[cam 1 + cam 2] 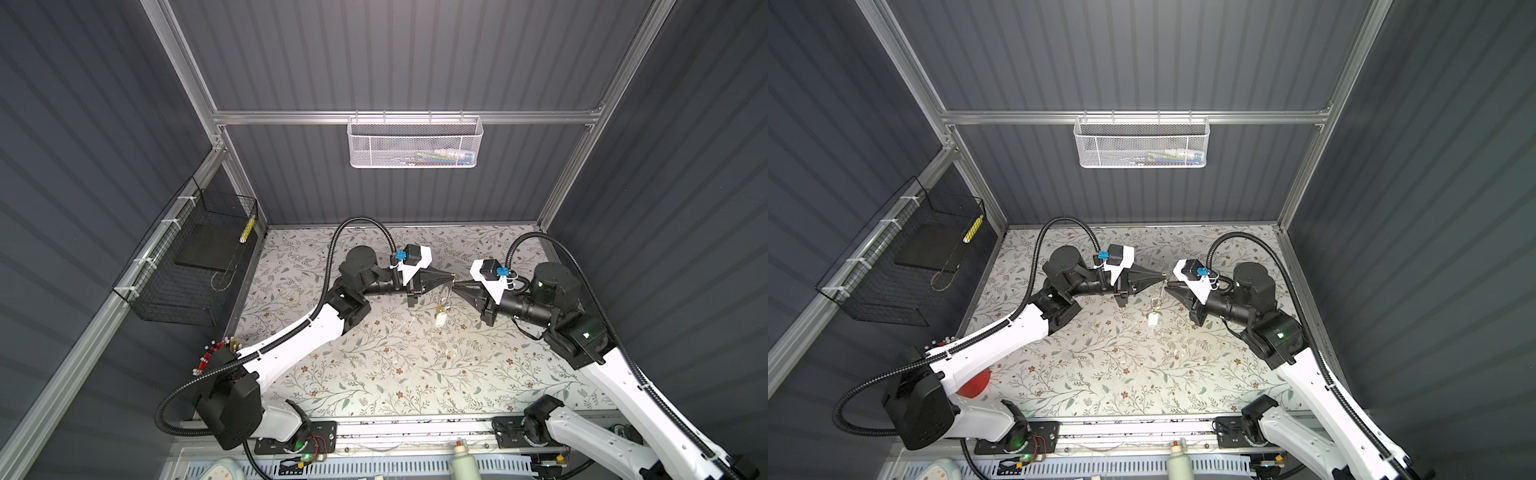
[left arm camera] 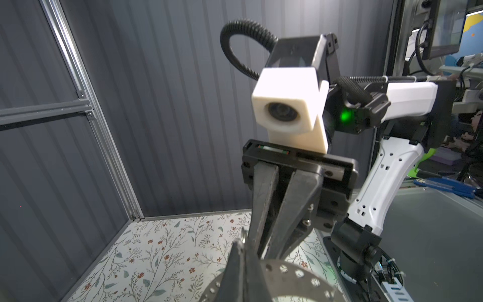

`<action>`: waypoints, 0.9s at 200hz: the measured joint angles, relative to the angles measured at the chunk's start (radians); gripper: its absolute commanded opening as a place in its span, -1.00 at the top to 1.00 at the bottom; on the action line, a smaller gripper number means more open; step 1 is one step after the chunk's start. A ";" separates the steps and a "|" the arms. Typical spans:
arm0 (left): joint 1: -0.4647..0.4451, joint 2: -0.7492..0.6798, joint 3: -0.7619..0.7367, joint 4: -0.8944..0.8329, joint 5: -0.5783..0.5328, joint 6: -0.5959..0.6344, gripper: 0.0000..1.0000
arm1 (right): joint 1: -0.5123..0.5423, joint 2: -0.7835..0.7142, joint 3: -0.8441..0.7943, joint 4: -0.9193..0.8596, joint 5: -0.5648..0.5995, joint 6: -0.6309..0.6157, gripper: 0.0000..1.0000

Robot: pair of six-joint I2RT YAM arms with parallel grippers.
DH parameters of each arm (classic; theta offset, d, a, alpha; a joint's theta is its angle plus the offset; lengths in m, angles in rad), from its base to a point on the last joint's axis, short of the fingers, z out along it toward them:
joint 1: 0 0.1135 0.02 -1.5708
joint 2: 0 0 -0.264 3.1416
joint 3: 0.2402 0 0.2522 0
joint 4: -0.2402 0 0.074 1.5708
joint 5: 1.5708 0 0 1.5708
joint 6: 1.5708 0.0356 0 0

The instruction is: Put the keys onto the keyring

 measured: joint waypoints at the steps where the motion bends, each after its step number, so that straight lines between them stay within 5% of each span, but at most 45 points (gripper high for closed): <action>1: 0.000 0.001 0.000 0.005 0.000 -0.006 1.00 | 0.000 0.000 0.000 0.000 -0.001 0.000 0.74; 76: 0.000 0.051 -0.039 0.228 -0.003 -0.188 1.00 | 0.000 -0.002 -0.001 0.023 -0.002 0.011 0.58; 180: 0.000 0.064 -0.039 0.277 0.029 -0.230 1.00 | -0.001 -0.105 -0.027 0.056 0.060 0.003 0.49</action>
